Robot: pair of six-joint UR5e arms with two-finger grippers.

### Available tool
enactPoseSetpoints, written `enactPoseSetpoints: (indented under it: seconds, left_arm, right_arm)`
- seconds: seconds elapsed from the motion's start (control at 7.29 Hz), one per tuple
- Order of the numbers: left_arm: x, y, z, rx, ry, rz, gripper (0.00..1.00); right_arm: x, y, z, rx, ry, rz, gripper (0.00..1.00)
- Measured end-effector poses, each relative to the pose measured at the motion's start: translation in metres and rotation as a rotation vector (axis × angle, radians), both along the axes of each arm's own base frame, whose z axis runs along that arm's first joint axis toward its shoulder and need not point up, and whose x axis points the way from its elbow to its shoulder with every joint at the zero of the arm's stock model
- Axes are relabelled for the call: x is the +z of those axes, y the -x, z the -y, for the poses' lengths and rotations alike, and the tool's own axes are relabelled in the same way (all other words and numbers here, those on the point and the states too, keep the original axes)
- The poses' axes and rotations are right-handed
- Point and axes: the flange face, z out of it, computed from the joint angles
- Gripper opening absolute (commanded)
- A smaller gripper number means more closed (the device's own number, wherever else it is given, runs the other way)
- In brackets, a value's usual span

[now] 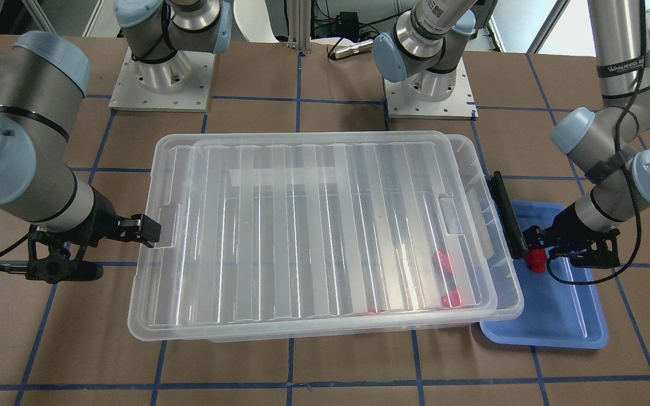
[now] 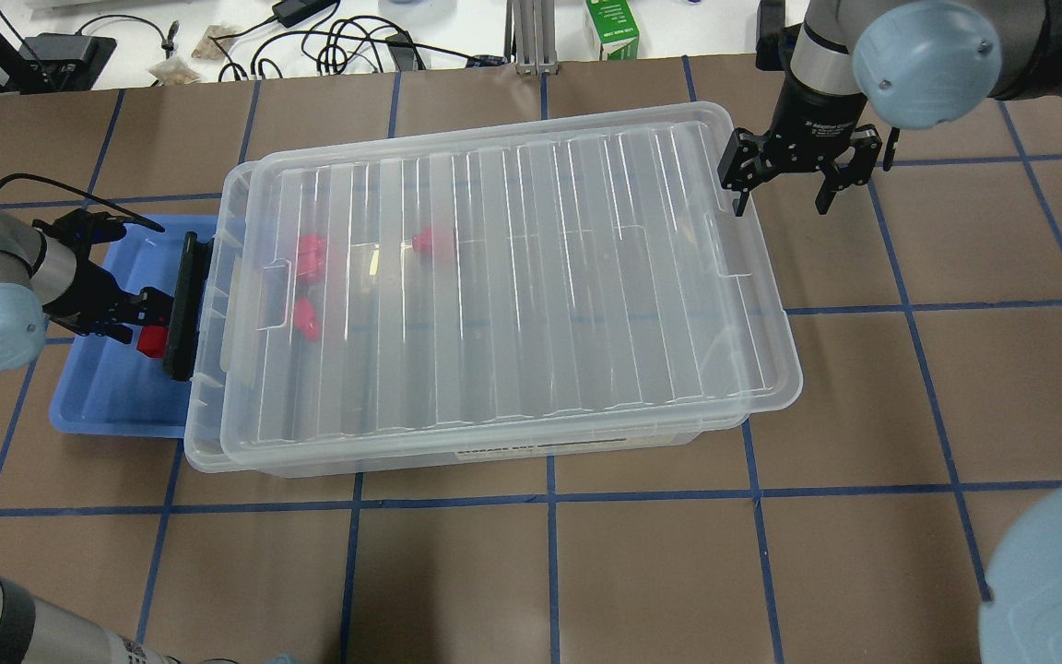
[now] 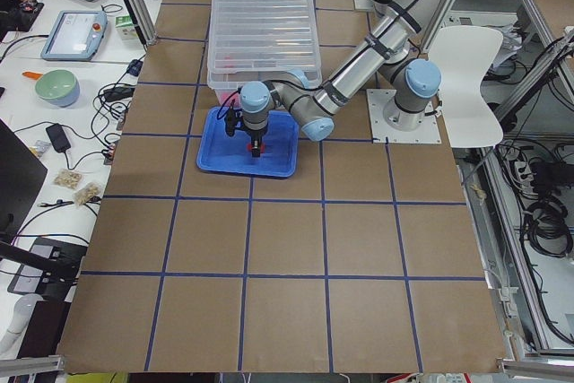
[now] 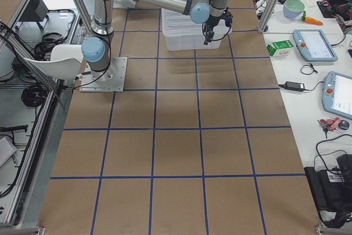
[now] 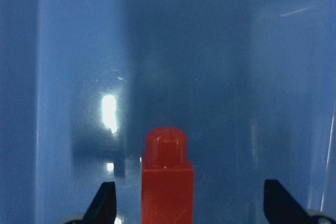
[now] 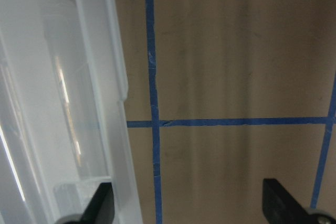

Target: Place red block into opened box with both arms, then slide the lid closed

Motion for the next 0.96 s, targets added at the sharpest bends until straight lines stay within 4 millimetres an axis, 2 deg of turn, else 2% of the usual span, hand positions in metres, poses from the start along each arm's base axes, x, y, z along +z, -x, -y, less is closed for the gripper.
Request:
enactPoseSetpoints:
  seconds: [0.14, 0.27, 0.55, 0.69, 0.82, 0.96]
  left_arm:
    - [-0.003, 0.000, 0.000, 0.002, -0.005, -0.002, 1.00]
    - [-0.004, 0.000, 0.000, 0.005, -0.008, -0.003, 0.94]
    - [-0.005, -0.001, 0.001, 0.008, -0.009, -0.004, 0.94]
    - [-0.005, -0.001, 0.001, 0.009, -0.009, -0.004, 0.79]
    - [-0.005, -0.001, 0.001, 0.008, -0.007, -0.003, 0.46]
    - [-0.003, -0.001, 0.002, 0.005, -0.002, 0.000, 0.27]
  right_arm:
    - [0.000, 0.010, 0.001, -0.004, 0.000, 0.001, 1.00]
    - [0.001, 0.017, 0.001, 0.005, 0.001, 0.002, 1.00]
    - [0.002, 0.035, 0.003, 0.036, 0.001, 0.003, 1.00]
    - [0.003, 0.045, 0.003, 0.030, 0.001, 0.004, 1.00]
    - [0.003, 0.055, 0.003, 0.028, 0.000, 0.005, 1.00]
    - [0.003, 0.064, 0.004, 0.038, 0.002, 0.008, 1.00]
